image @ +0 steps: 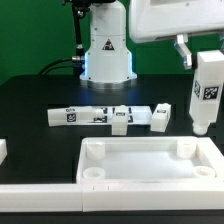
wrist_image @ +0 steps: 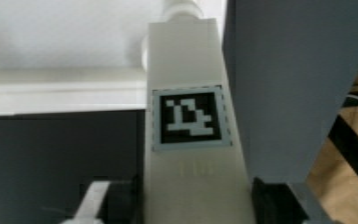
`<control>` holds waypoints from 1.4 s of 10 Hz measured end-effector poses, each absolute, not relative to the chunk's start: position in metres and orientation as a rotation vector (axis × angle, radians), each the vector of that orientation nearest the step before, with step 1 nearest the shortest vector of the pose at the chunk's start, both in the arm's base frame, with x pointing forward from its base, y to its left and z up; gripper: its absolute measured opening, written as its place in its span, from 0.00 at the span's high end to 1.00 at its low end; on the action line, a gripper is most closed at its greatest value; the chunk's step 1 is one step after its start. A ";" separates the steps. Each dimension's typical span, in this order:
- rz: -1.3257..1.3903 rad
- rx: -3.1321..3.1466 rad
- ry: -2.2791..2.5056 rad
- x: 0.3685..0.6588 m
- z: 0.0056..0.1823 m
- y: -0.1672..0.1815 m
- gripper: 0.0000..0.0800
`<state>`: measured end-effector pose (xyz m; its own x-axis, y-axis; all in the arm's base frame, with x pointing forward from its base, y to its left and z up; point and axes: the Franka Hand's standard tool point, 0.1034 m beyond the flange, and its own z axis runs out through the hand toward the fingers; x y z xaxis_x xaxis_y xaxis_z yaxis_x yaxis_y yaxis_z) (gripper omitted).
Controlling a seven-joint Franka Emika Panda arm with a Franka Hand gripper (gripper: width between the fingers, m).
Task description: Assemble desk
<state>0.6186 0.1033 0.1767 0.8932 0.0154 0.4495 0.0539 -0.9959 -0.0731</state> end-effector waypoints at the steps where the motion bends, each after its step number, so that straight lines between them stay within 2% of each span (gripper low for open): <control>1: -0.826 -2.952 -0.053 0.625 0.176 0.103 0.64; 2: -0.907 -2.933 -0.056 0.622 0.174 0.103 0.64; 5: -0.897 -2.938 -0.056 0.620 0.170 0.102 0.64; 7: -0.912 -2.940 -0.070 0.621 0.152 0.106 0.64; 10: -0.895 -2.952 -0.100 0.618 0.136 0.112 0.64; 14: -0.919 -2.944 -0.117 0.616 0.133 0.118 0.64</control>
Offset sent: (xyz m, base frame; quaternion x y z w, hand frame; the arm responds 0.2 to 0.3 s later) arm 0.0000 0.0000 0.0000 0.0000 0.0000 0.0000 1.0000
